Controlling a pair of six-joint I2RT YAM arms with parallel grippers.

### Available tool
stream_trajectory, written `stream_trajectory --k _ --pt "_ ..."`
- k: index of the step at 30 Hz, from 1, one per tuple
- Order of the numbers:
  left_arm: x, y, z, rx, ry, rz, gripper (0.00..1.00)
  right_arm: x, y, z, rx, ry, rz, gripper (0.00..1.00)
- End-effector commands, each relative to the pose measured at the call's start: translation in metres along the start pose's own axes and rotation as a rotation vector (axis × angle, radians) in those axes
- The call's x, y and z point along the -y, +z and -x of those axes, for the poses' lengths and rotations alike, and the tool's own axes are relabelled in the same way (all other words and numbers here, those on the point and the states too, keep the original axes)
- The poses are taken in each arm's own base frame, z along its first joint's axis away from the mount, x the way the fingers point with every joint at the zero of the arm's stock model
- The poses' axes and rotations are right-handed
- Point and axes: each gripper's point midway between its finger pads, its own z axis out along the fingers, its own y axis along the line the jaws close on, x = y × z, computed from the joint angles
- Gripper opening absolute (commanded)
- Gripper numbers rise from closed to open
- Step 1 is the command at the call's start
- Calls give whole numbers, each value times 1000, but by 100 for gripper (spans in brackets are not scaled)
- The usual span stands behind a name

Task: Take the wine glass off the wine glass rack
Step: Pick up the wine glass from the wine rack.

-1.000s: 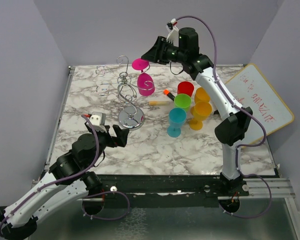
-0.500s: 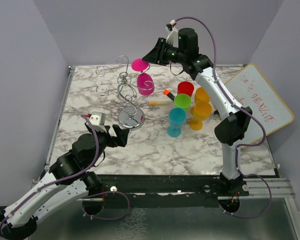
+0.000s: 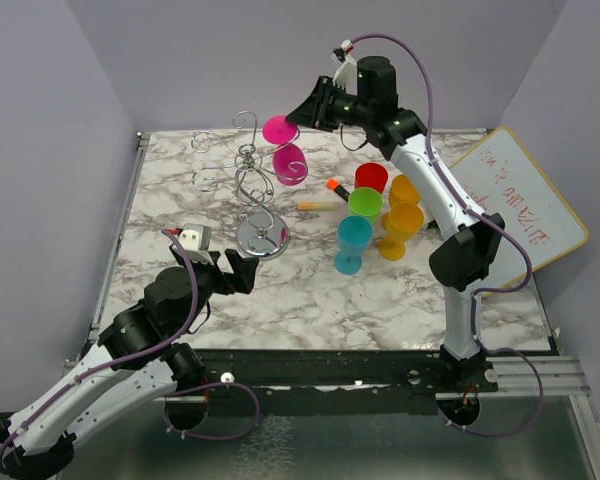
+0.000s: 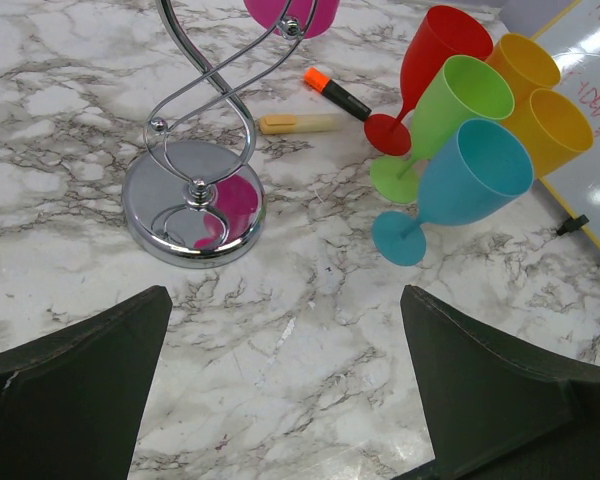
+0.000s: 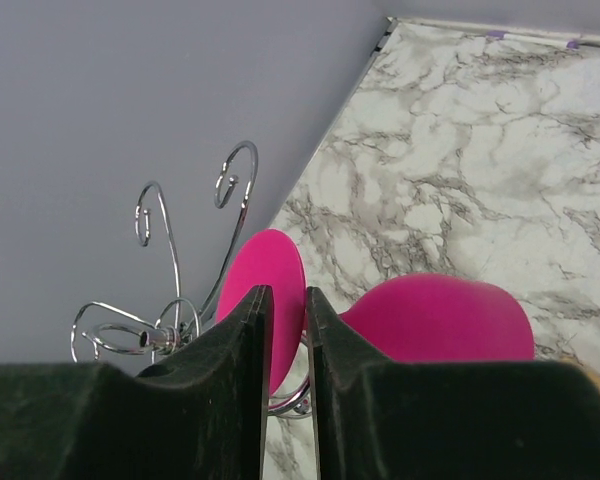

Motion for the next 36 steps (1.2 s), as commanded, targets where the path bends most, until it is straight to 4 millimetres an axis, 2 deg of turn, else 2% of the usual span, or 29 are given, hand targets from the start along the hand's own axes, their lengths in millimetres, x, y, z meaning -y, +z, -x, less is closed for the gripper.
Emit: stream_trajectory --k 1,9,15,19,29,36 --pt "-7 1 -3 -2 6 29 99 -11 -1 5 17 13 59 24" --pt "-7 0 -4 -6 11 27 99 -17 -6 8 46 40 70 10" --pt "-7 0 -5 -9 6 27 99 -25 -15 14 77 41 84 8" --pt "-6 0 -4 -7 5 26 99 -29 -22 22 105 41 76 1" --pt "-6 0 -4 -8 2 25 99 -37 -40 29 161 175 126 1" --pt "-5 0 -3 -8 2 20 99 -26 -41 32 188 241 102 1"
